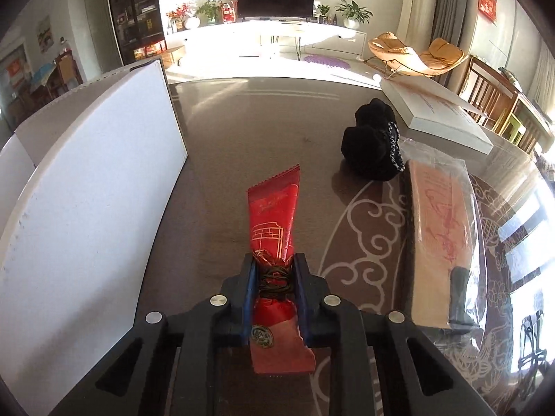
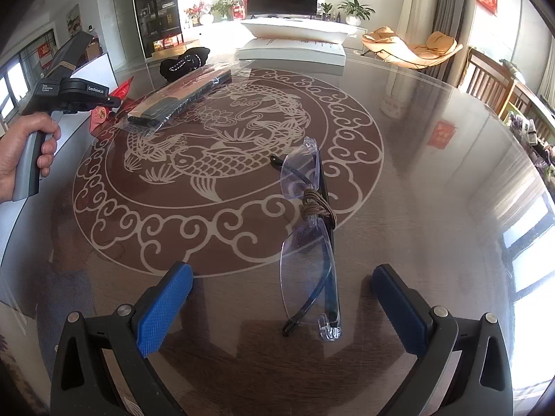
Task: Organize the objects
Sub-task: 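Move the left tool over the red tube tied with cord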
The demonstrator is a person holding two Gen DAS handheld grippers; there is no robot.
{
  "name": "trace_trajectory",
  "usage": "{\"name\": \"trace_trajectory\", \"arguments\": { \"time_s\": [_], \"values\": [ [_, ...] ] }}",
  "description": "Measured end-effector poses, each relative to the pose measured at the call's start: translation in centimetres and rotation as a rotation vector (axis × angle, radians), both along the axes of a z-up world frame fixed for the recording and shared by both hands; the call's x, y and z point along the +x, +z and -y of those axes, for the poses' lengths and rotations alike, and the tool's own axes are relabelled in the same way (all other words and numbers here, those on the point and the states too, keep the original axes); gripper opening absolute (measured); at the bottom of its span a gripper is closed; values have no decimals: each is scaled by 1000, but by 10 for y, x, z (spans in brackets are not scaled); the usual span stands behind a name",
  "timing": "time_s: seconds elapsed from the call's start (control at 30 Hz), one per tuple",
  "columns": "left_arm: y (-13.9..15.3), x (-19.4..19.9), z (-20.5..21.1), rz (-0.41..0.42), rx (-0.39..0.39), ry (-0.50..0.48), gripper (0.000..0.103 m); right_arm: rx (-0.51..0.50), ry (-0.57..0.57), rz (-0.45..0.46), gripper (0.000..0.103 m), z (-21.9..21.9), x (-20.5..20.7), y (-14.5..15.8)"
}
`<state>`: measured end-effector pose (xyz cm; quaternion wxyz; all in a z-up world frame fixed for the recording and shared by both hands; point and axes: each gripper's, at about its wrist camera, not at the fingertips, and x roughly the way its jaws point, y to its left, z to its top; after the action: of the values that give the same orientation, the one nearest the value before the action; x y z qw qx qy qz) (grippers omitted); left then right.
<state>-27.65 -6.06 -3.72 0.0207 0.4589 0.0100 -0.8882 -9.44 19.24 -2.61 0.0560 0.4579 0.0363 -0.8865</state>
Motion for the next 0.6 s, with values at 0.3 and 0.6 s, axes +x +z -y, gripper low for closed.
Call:
{"name": "trace_trajectory", "arguments": {
  "time_s": [0.3, 0.6],
  "values": [
    [-3, 163, -30, 3, -18, -77, 58, 0, 0, 0, 103, 0, 0, 0],
    [-13, 183, -30, -4, -3, -38, 103, -2, 0, 0, 103, -1, 0, 0]
  ]
}}
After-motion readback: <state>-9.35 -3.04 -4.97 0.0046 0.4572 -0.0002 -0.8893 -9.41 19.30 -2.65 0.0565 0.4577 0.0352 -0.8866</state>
